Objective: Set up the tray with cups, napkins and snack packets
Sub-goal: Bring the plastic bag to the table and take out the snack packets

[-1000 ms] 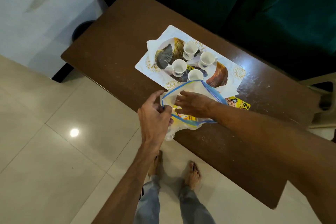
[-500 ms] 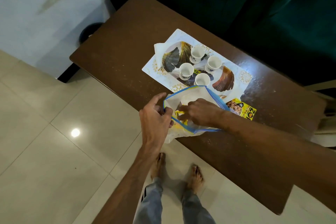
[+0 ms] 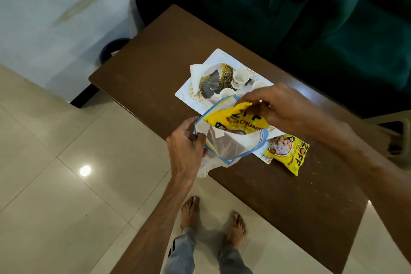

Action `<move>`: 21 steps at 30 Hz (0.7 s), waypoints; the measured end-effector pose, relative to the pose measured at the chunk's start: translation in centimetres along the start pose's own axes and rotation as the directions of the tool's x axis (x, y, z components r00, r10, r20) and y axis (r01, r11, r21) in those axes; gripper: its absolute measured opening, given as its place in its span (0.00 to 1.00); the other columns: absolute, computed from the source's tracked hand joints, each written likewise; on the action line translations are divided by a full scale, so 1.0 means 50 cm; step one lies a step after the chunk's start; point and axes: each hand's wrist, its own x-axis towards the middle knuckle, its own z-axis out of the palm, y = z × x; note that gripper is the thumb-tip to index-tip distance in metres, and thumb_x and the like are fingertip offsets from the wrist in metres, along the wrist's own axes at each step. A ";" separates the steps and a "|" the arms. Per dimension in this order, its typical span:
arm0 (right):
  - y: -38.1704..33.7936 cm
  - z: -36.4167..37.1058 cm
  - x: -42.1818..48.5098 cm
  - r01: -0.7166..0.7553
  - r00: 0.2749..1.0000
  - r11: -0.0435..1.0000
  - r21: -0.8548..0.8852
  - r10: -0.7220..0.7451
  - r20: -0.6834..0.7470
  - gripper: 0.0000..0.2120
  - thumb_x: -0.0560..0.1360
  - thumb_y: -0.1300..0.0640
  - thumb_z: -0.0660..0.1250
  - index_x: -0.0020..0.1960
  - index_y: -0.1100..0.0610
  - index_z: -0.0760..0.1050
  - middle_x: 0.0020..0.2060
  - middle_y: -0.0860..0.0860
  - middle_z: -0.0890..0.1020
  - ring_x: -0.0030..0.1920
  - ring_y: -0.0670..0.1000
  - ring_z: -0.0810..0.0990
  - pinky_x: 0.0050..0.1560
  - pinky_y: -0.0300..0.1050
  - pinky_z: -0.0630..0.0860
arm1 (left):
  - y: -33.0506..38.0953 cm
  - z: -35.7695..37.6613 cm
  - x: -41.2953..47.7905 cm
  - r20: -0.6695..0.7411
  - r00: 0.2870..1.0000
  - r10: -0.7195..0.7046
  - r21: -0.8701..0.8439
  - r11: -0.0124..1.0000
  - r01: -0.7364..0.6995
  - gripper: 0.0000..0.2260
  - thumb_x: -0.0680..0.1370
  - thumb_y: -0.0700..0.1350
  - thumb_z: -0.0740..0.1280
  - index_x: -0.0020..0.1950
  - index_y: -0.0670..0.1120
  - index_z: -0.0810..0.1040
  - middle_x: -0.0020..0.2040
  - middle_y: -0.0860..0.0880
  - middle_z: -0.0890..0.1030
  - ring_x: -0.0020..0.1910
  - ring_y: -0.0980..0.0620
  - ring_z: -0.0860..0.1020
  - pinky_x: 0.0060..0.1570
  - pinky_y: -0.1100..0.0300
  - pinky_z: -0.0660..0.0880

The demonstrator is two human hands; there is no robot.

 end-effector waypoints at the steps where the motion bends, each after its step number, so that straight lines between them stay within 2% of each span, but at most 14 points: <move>1: 0.001 -0.013 0.010 0.009 0.999 1.000 0.022 -0.008 -0.032 0.19 0.78 0.65 0.65 0.63 0.47 0.81 0.54 0.46 0.86 0.52 0.52 0.85 0.48 0.56 0.82 | 0.001 -0.003 0.001 -0.004 1.000 0.007 0.000 1.000 -0.007 0.16 0.72 0.38 0.67 0.58 0.51 0.83 0.30 0.52 0.83 0.23 0.53 0.80 0.25 0.59 0.79; 3: 0.000 -0.031 0.038 0.013 0.997 0.999 0.048 -0.009 -0.078 0.16 0.79 0.63 0.66 0.62 0.47 0.81 0.52 0.47 0.87 0.49 0.54 0.85 0.45 0.58 0.81 | 0.002 -0.007 0.005 -0.014 1.000 0.013 0.012 1.000 -0.013 0.16 0.73 0.37 0.67 0.58 0.49 0.83 0.31 0.51 0.82 0.22 0.53 0.80 0.25 0.59 0.78; 7: -0.023 -0.036 0.107 0.014 0.989 0.996 0.091 0.000 -0.146 0.13 0.81 0.59 0.66 0.63 0.49 0.81 0.54 0.48 0.86 0.52 0.53 0.84 0.49 0.59 0.81 | 0.008 -0.026 0.019 -0.045 0.999 -0.007 0.001 1.000 0.007 0.16 0.74 0.37 0.68 0.59 0.50 0.83 0.29 0.50 0.82 0.21 0.52 0.79 0.25 0.59 0.79; 13: -0.053 0.005 0.214 -0.007 0.974 0.986 0.169 0.045 -0.222 0.12 0.80 0.59 0.66 0.60 0.49 0.81 0.52 0.50 0.86 0.49 0.54 0.84 0.49 0.59 0.81 | 0.016 -0.077 0.073 -0.138 0.989 -0.050 -0.038 0.998 0.045 0.16 0.75 0.34 0.69 0.62 0.45 0.82 0.32 0.47 0.83 0.22 0.52 0.80 0.25 0.63 0.78; 18: -0.044 0.072 0.321 -0.105 0.938 0.966 0.236 0.175 -0.299 0.02 0.77 0.59 0.66 0.47 0.55 0.78 0.39 0.54 0.82 0.42 0.58 0.79 0.46 0.59 0.79 | 0.006 -0.107 0.117 -0.147 0.987 -0.061 -0.031 0.998 0.057 0.16 0.76 0.34 0.70 0.64 0.44 0.81 0.29 0.50 0.83 0.23 0.52 0.81 0.28 0.62 0.80; 21: -0.032 0.114 0.388 -0.217 0.909 0.924 0.315 0.309 -0.280 0.06 0.77 0.57 0.66 0.52 0.53 0.79 0.43 0.52 0.84 0.47 0.58 0.81 0.49 0.57 0.79 | -0.004 -0.118 0.146 -0.148 0.986 -0.076 -0.011 0.997 0.075 0.16 0.77 0.35 0.71 0.64 0.45 0.81 0.28 0.50 0.83 0.23 0.52 0.81 0.30 0.58 0.82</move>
